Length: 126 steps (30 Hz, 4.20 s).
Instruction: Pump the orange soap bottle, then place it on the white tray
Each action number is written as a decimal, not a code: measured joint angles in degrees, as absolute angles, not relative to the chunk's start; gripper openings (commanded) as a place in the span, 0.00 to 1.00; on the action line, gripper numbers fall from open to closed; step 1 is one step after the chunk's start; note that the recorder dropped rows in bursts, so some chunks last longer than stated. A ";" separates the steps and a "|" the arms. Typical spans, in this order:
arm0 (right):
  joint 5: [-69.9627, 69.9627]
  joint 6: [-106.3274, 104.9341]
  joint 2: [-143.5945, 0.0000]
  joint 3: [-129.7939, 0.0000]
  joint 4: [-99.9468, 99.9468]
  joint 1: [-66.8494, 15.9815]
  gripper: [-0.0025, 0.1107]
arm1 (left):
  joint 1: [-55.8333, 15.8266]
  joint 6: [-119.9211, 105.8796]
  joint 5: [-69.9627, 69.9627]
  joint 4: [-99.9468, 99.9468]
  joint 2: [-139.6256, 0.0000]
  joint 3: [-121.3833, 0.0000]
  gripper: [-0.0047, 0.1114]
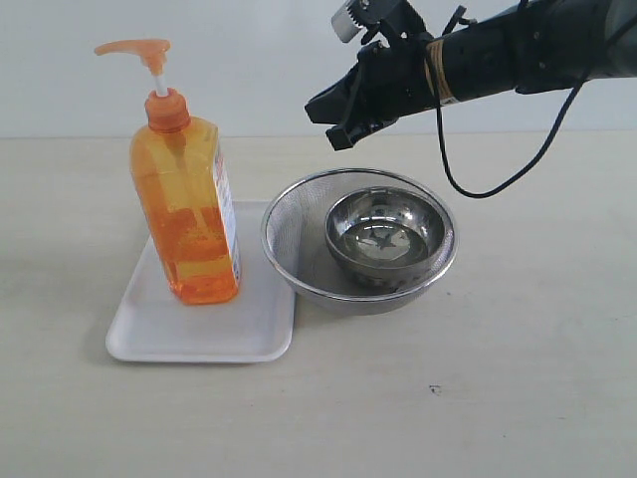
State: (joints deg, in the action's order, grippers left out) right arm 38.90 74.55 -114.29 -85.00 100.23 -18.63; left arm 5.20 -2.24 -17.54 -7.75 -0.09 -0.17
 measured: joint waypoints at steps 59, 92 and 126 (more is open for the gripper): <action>-7.74 102.12 -106.01 -75.67 98.58 -18.63 0.02 | 5.20 -2.24 -17.63 -7.61 -0.09 -0.17 0.08; -33.22 104.08 -69.83 -45.09 87.53 -18.50 0.02 | 5.20 -2.35 -17.63 -7.61 -0.09 -0.17 0.08; -17.89 89.97 -35.09 -16.98 87.44 -8.96 0.02 | 5.20 -2.35 -17.63 -7.61 -0.09 -0.17 0.08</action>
